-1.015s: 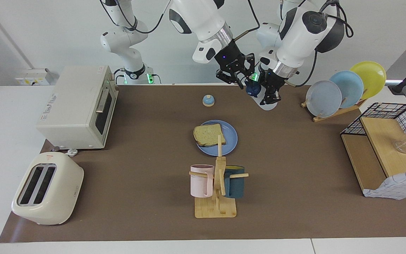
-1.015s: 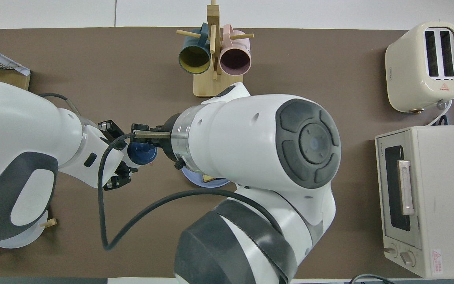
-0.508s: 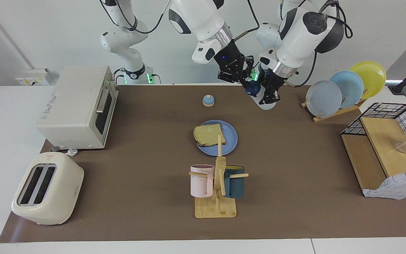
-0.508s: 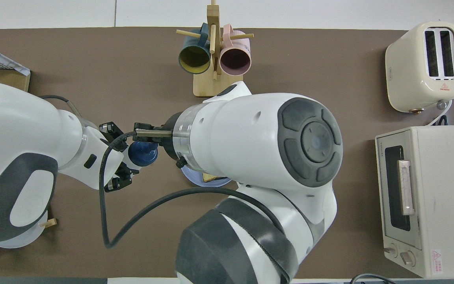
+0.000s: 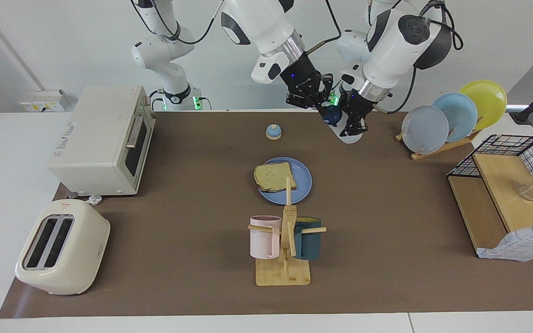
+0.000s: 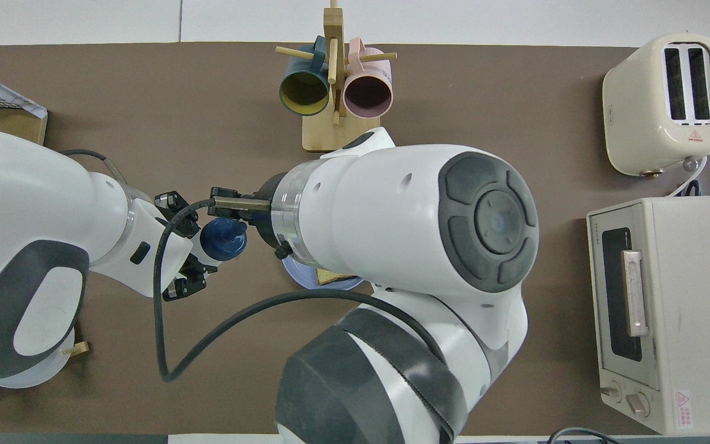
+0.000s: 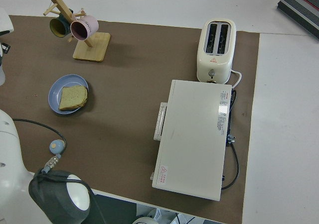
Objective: Put bread on plate and add seasoning
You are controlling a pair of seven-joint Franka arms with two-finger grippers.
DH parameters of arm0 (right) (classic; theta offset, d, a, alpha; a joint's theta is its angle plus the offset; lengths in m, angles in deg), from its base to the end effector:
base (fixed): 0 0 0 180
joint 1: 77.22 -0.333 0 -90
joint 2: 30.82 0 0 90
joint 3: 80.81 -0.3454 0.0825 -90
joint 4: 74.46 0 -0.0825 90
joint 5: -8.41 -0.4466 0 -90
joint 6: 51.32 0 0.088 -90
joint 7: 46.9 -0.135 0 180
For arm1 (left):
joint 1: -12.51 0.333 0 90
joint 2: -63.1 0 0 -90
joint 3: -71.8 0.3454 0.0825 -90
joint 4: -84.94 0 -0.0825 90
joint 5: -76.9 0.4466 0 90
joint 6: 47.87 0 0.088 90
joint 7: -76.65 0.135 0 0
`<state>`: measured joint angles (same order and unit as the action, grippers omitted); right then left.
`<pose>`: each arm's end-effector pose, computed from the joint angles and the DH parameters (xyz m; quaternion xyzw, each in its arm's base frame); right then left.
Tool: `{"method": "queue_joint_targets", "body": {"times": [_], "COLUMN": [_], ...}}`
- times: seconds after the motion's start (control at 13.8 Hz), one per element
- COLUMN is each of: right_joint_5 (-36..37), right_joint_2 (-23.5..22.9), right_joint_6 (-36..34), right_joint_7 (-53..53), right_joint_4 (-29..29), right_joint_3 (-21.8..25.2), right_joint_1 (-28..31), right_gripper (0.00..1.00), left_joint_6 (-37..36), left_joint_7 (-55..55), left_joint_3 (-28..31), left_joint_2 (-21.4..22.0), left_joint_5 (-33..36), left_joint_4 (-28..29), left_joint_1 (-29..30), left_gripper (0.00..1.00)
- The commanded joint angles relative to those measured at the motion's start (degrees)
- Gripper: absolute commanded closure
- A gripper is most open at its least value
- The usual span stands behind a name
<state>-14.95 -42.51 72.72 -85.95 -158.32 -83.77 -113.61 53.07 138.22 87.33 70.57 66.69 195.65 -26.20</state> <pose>0.5631 0.4889 0.6223 -0.9483 0.0678 -0.0632 0.3036 0.5220 -0.2400 0.5255 0.7461 -0.6572 0.0128 0.1060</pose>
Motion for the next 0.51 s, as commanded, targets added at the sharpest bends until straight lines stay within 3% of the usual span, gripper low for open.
{"method": "queue_joint_targets", "body": {"times": [0.0,0.15,0.44], "right_joint_5": [-0.20,0.24,1.21], "right_joint_2": [-0.08,0.00,0.18], "right_joint_6": [0.77,0.59,-0.64], "right_joint_7": [-1.03,-0.85,-0.59], "right_joint_4": [-0.07,-0.07,0.02], "right_joint_3": [-0.38,-0.38,-0.46], "right_joint_1": [0.26,0.18,-0.09], "right_gripper": [0.76,0.64,0.65], "left_joint_6": [0.31,0.39,0.39], "left_joint_7": [0.31,0.31,0.31], "left_joint_3": [0.38,0.38,0.38], "left_joint_2": [1.68,1.68,1.68], "left_joint_5": [-0.86,-0.86,-0.86], "left_joint_4": [1.52,1.52,1.52], "left_joint_1": [-0.49,-0.49,-0.40], "left_gripper": [1.00,1.00,1.00]}}
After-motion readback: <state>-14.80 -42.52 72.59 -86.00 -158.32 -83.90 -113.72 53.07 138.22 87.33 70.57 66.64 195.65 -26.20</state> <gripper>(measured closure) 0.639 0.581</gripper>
